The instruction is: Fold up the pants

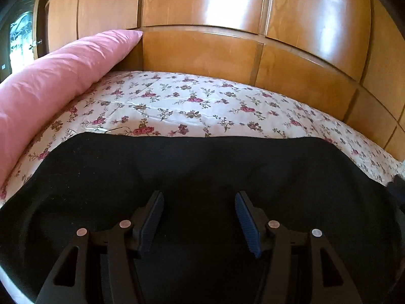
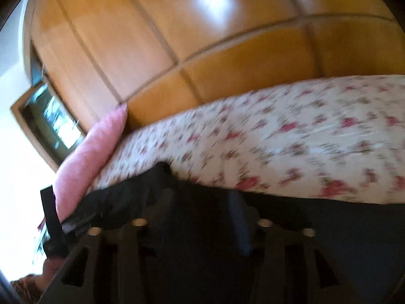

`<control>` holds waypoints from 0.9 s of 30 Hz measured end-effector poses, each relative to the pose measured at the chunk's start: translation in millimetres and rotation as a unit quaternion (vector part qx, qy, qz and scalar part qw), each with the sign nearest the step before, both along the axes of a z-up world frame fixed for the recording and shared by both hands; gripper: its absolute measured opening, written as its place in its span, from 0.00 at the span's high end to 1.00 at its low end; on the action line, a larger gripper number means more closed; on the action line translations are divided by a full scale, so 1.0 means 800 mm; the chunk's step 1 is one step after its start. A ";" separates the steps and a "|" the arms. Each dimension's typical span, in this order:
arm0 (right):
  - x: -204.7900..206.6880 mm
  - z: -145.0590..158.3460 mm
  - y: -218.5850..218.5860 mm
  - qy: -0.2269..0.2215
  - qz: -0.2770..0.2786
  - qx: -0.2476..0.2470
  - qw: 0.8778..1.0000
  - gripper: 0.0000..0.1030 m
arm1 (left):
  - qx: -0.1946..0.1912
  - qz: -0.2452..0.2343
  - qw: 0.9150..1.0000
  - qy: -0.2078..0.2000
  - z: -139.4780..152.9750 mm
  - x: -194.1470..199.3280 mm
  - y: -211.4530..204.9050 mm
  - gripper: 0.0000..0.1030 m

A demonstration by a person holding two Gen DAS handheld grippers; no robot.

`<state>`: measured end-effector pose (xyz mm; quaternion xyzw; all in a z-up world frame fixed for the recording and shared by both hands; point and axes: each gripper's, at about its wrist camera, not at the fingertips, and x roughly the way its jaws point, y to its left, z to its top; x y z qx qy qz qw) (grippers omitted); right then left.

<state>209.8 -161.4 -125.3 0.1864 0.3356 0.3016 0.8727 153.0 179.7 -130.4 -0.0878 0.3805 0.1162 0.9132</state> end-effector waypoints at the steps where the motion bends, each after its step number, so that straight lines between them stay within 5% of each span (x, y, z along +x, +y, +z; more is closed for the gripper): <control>1: -0.006 0.004 -0.015 -0.001 -0.012 0.000 1.000 0.44 | -0.009 0.007 1.000 0.000 0.005 -0.004 0.001 0.42; 6: -0.032 0.010 -0.087 0.003 -0.056 -0.062 0.996 0.44 | -0.063 -0.020 0.997 -0.031 0.026 -0.006 -0.018 0.42; 10: -0.055 0.003 -0.177 0.025 -0.127 -0.089 0.988 0.39 | -0.046 -0.071 0.996 -0.011 0.018 0.014 -0.056 0.42; 14: -0.081 -0.016 -0.292 0.072 -0.243 -0.086 0.964 0.38 | -0.019 -0.079 0.997 0.011 0.000 0.022 -0.073 0.42; 18: -0.107 -0.030 -0.389 0.103 -0.340 -0.037 0.934 0.38 | 0.000 -0.095 0.996 -0.003 -0.005 0.014 -0.076 0.41; 21: -0.137 -0.034 -0.449 0.094 -0.391 0.074 0.913 0.38 | 0.000 -0.102 0.995 -0.006 -0.003 0.006 -0.073 0.41; 25: -0.175 -0.044 -0.490 0.096 -0.480 0.146 0.859 0.28 | -0.051 -0.091 0.994 -0.024 0.008 -0.009 -0.055 0.41; 27: -0.185 -0.065 -0.504 0.114 -0.485 0.194 0.845 0.28 | -0.081 -0.074 0.994 -0.030 0.010 -0.010 -0.040 0.41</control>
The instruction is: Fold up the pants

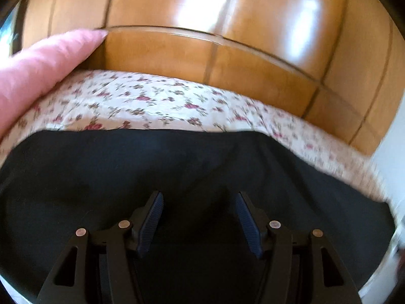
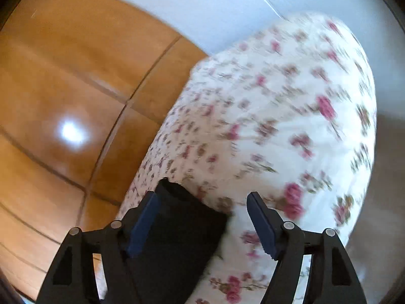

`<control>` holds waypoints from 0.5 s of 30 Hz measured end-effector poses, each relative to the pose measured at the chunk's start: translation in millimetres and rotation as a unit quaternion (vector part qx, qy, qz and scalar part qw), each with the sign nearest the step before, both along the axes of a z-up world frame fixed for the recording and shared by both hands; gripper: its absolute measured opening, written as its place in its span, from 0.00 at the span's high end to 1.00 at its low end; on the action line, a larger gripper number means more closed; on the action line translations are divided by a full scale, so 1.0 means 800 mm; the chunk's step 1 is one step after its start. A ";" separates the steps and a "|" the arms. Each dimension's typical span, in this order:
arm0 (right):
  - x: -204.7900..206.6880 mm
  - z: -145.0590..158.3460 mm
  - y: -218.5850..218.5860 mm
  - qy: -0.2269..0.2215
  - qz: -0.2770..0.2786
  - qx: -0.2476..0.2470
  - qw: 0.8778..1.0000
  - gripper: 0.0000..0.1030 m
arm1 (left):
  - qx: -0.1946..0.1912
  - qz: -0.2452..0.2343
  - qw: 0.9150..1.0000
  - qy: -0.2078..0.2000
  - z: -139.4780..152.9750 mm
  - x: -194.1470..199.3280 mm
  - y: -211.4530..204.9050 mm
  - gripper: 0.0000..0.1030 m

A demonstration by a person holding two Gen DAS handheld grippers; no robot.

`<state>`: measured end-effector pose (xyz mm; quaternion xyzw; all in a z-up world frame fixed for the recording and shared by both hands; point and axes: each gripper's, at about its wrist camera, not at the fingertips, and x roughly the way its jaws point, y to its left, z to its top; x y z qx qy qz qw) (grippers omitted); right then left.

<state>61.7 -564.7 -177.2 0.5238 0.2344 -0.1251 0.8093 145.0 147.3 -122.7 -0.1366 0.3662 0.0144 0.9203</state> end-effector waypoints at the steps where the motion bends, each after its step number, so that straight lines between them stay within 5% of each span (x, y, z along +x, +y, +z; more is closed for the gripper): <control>1: 0.000 -0.013 -0.004 -0.001 0.006 0.028 1.000 0.28 | -0.014 0.007 1.000 0.005 -0.002 0.003 0.009 0.41; 4: -0.002 -0.033 -0.005 -0.036 0.008 0.073 0.997 0.29 | -0.016 0.002 1.000 0.010 -0.009 0.008 0.013 0.41; 9: 0.016 -0.031 0.012 -0.061 0.058 0.067 0.994 0.32 | 0.041 -0.018 0.999 -0.016 -0.019 -0.005 -0.007 0.41; 13: 0.039 -0.027 0.039 -0.045 0.093 0.026 0.994 0.33 | 0.021 -0.018 0.999 -0.026 -0.020 -0.007 0.001 0.41; 15: 0.049 -0.023 0.051 -0.037 0.113 0.006 0.993 0.43 | 0.003 -0.018 0.999 -0.039 -0.021 -0.012 0.007 0.41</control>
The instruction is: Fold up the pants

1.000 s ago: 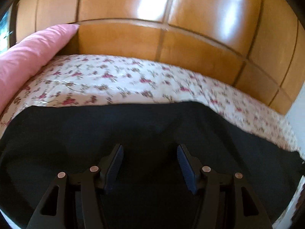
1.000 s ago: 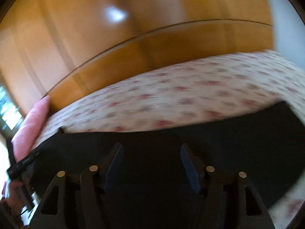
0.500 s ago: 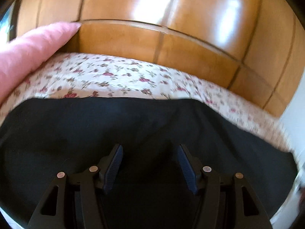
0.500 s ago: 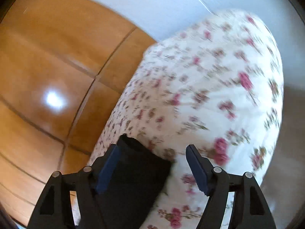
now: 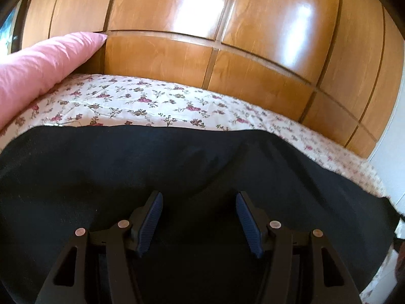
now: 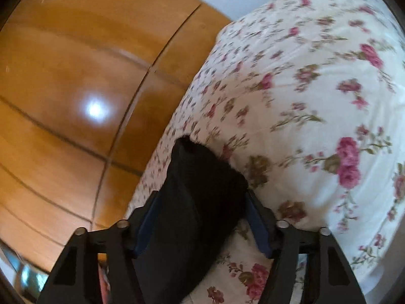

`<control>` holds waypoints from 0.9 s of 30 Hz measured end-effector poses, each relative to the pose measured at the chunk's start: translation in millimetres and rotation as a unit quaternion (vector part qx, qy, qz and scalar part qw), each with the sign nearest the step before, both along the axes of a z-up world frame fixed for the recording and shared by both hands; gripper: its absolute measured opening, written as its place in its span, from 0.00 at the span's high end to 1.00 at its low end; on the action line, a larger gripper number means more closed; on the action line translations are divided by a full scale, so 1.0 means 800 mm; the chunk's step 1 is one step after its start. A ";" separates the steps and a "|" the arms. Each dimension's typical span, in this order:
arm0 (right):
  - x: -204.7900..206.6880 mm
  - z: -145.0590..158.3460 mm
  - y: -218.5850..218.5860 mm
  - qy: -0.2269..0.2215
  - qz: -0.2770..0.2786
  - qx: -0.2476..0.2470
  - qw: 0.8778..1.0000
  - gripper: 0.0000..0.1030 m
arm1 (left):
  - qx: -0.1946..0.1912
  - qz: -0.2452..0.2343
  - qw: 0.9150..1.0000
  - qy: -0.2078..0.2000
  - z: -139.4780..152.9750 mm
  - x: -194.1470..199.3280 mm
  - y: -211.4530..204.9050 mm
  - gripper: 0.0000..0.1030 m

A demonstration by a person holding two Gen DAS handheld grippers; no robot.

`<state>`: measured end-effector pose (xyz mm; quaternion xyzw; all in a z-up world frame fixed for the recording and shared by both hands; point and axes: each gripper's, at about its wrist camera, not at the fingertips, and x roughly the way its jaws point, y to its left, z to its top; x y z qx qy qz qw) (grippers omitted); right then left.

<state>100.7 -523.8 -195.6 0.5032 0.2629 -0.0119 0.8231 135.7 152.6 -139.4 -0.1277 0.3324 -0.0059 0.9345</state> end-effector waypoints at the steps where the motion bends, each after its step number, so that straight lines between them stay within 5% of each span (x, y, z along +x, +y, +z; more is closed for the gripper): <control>1: 0.005 -0.002 0.003 -0.001 0.004 -0.001 1.000 0.56 | -0.007 0.000 1.000 -0.006 0.000 -0.003 0.001 0.41; 2: 0.007 -0.005 0.007 -0.004 0.006 0.006 1.000 0.72 | -0.012 0.000 1.000 -0.011 -0.001 -0.004 0.003 0.41; 3: 0.010 -0.010 0.011 -0.005 0.008 0.017 1.000 0.78 | -0.016 0.000 1.000 -0.014 -0.001 -0.005 0.004 0.41; 8: 0.022 0.007 0.024 0.003 -0.006 -0.003 1.000 0.80 | -0.018 0.000 1.000 -0.017 -0.001 -0.006 0.004 0.41; 18: 0.035 0.161 0.143 -0.075 0.046 -0.161 0.983 0.80 | -0.042 -0.005 0.999 -0.028 -0.003 -0.009 0.011 0.41; 27: 0.027 0.232 0.321 -0.150 0.148 -0.326 0.922 0.80 | -0.074 -0.013 0.996 -0.044 -0.003 -0.016 0.018 0.41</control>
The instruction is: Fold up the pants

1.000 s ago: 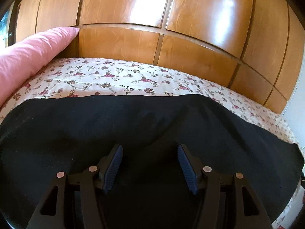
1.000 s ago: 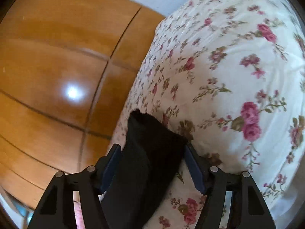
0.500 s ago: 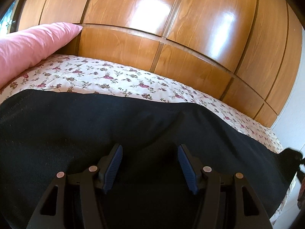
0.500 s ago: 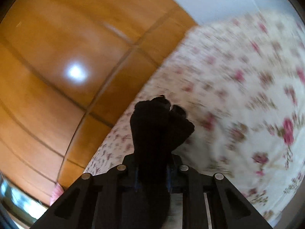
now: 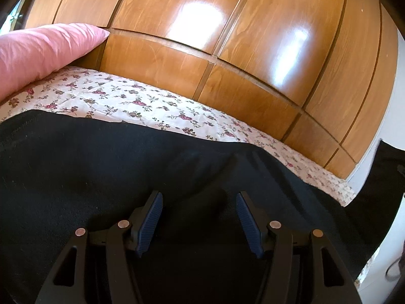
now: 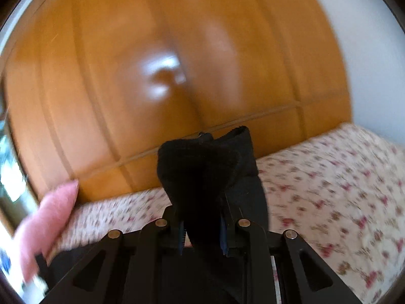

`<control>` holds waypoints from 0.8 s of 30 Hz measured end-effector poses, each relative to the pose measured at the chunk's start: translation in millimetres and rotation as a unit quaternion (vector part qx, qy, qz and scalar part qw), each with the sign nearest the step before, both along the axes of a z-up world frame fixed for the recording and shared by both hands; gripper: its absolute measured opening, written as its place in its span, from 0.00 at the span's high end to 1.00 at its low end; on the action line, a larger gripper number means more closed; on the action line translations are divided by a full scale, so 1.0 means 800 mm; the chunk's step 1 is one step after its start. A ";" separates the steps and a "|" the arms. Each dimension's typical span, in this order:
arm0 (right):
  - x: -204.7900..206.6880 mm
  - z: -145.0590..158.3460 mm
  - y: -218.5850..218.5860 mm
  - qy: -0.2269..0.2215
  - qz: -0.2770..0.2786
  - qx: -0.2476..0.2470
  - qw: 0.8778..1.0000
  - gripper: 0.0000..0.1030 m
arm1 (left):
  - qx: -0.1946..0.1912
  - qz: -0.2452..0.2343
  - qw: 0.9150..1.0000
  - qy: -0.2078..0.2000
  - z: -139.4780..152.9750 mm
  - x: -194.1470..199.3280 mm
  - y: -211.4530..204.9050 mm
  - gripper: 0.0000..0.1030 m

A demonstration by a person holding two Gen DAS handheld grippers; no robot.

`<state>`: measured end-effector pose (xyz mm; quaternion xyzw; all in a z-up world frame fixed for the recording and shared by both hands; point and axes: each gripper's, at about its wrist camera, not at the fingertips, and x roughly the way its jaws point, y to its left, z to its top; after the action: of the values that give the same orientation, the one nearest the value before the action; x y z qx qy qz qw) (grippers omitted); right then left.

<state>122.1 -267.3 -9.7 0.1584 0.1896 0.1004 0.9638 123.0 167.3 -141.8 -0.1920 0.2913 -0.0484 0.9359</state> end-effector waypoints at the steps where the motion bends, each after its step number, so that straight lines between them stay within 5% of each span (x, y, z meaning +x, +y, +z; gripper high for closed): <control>1: 0.002 -0.001 0.016 -0.002 0.013 -0.013 1.000 0.80 | -0.003 0.000 1.000 -0.002 0.000 -0.001 0.001 0.41; 10: 0.018 -0.044 0.170 0.015 0.154 -0.098 0.983 0.80 | 0.006 0.019 0.999 -0.025 -0.001 -0.024 0.001 0.41; 18: 0.007 -0.110 0.267 0.034 0.268 -0.197 0.943 0.80 | -0.006 0.016 1.000 -0.026 -0.003 -0.024 0.007 0.41; 24: 0.006 -0.168 0.283 0.086 0.322 -0.214 0.918 0.78 | -0.007 0.016 1.000 -0.025 -0.004 -0.024 0.007 0.41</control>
<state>126.7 -41.0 -143.8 -0.1128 0.3297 0.3481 0.8703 103.9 172.7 -144.8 -0.2017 0.2645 -0.0403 0.9422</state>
